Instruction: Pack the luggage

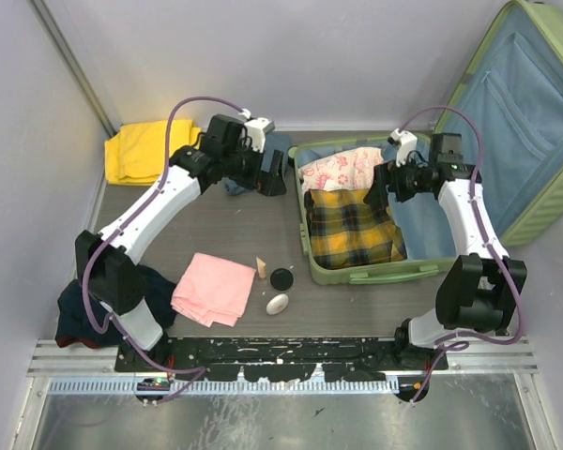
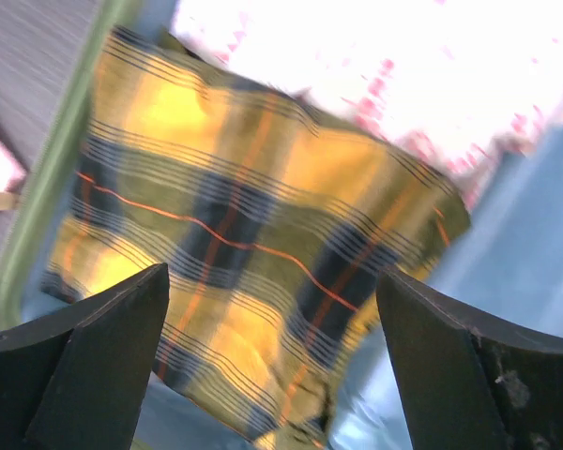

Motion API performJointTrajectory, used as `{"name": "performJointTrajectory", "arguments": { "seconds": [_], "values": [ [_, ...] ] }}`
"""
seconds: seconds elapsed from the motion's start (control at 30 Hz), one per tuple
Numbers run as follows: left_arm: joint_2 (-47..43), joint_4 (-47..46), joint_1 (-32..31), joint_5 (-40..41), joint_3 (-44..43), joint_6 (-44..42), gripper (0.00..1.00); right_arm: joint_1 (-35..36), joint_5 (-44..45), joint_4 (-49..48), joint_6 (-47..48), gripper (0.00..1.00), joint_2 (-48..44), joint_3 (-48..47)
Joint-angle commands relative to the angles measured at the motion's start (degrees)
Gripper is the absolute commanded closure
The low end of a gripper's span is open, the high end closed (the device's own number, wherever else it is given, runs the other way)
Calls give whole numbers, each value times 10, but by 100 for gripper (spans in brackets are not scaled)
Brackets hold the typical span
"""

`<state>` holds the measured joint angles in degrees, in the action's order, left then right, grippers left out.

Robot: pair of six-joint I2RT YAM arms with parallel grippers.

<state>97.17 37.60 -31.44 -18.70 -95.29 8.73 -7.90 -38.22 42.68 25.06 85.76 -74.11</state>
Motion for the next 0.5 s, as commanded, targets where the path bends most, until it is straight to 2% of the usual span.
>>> {"name": "performJointTrajectory", "arguments": {
  "seconds": [0.0,0.1,0.23,0.47],
  "values": [
    [-17,-18,39,-20,7,17,2,64,-34,-43,-59,8,-2,-30],
    [-9,-19,72,-16,3,20,2,113,-20,-74,-68,13,7,-16],
    [12,-7,115,-5,-15,17,2,160,2,-116,-65,15,25,23],
    [72,-4,173,12,-44,-21,2,175,36,-156,-46,19,95,70]
  ]
}}
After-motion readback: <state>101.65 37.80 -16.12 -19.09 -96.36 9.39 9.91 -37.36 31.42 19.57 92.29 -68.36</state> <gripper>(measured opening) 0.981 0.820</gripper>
